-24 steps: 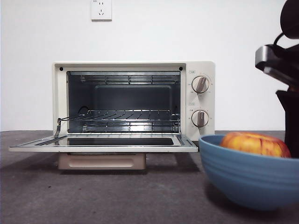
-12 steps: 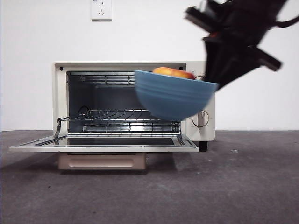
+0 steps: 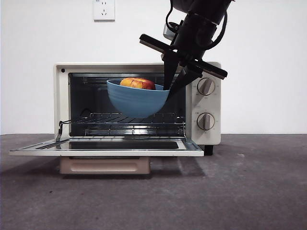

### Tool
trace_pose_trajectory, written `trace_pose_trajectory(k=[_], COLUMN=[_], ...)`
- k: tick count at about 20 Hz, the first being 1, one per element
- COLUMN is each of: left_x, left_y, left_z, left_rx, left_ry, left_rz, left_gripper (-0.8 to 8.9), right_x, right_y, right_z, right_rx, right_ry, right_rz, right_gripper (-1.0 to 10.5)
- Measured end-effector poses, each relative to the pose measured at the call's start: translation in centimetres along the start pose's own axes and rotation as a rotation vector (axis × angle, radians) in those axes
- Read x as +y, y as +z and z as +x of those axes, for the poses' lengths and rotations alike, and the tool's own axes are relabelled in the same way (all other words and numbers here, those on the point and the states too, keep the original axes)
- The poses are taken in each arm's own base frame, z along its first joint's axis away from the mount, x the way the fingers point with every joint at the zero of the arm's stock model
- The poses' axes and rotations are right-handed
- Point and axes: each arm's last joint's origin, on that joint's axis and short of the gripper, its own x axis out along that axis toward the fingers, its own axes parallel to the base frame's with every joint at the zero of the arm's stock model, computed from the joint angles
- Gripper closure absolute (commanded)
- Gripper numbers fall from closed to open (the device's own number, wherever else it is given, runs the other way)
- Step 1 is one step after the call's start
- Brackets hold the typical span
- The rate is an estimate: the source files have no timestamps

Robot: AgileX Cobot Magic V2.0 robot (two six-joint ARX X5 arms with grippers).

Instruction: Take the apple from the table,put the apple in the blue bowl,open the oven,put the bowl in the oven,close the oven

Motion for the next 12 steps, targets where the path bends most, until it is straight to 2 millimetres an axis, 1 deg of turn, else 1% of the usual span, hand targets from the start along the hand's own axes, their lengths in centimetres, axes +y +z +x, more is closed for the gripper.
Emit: trace_pose_trajectory(k=[7, 10, 12], left_x=[0.0, 0.0, 0.0], left_y=[0.0, 0.0, 0.0], left_z=[0.0, 0.0, 0.0], left_rx=[0.000, 0.001, 0.001], left_ry=[-0.001, -0.004, -0.004], left_rz=[0.000, 0.002, 0.002], left_gripper=[8.07, 8.07, 8.07], right_x=[-0.1, 0.1, -0.1], right_y=[0.8, 1.1, 1.1], right_z=[1.7, 1.8, 2.2], right_rx=[-0.093, -0.124, -0.132], right_ry=[-0.027, -0.004, -0.019], right_rz=[0.154, 0.196, 0.220], right_gripper=[9.4, 9.4, 9.4])
